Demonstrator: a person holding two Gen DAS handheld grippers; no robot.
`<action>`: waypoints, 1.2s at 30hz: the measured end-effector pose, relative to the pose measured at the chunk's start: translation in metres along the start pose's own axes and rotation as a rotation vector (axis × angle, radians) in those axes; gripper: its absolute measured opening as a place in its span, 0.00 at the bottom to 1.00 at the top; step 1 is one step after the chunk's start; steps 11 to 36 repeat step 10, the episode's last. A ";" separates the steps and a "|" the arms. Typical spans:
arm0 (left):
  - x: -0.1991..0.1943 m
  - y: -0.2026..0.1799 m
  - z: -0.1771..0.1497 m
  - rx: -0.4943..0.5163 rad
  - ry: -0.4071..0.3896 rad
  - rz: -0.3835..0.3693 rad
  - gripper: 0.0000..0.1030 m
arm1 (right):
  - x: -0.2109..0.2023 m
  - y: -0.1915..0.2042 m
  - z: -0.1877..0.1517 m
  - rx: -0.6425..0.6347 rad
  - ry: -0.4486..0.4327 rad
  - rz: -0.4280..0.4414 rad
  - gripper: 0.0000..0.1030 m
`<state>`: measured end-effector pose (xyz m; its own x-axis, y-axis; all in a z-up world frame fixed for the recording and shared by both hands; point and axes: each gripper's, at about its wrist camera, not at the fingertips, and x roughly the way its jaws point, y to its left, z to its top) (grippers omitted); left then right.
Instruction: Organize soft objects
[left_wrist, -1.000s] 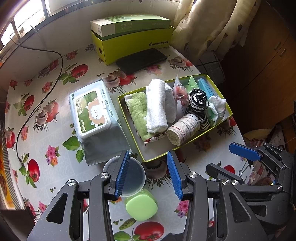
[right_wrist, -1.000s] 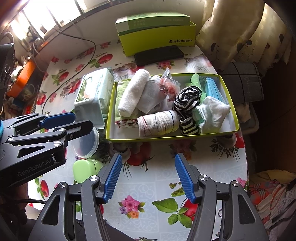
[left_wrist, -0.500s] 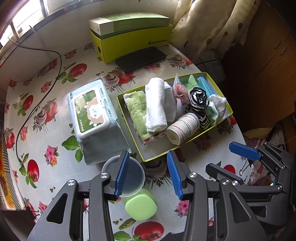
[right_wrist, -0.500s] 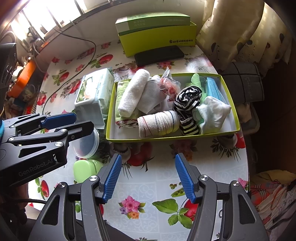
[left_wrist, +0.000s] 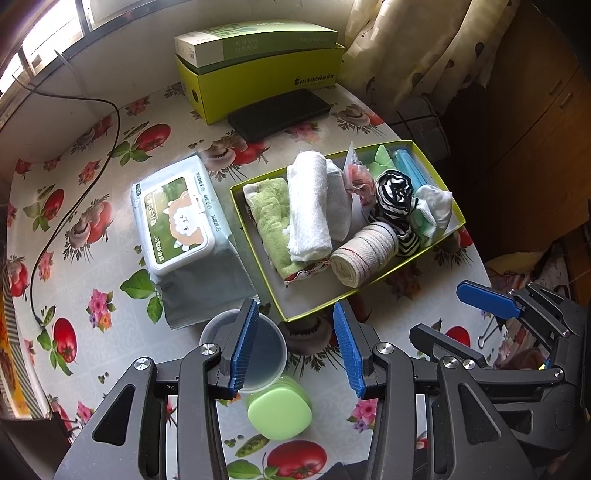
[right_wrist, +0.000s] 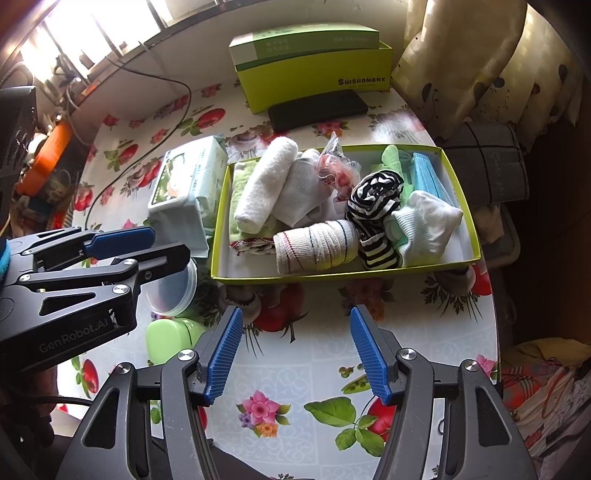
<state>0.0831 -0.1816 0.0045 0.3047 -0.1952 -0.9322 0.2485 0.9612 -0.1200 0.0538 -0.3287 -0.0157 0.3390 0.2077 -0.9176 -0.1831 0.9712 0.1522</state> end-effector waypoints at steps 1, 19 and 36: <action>0.000 0.000 0.000 0.000 0.000 -0.002 0.42 | 0.000 0.001 0.000 0.000 -0.001 0.000 0.59; 0.001 0.000 0.000 0.008 0.003 0.002 0.42 | 0.001 -0.001 0.000 -0.001 0.000 0.001 0.59; 0.001 0.000 0.000 0.008 0.003 0.002 0.42 | 0.001 -0.001 0.000 -0.001 0.000 0.001 0.59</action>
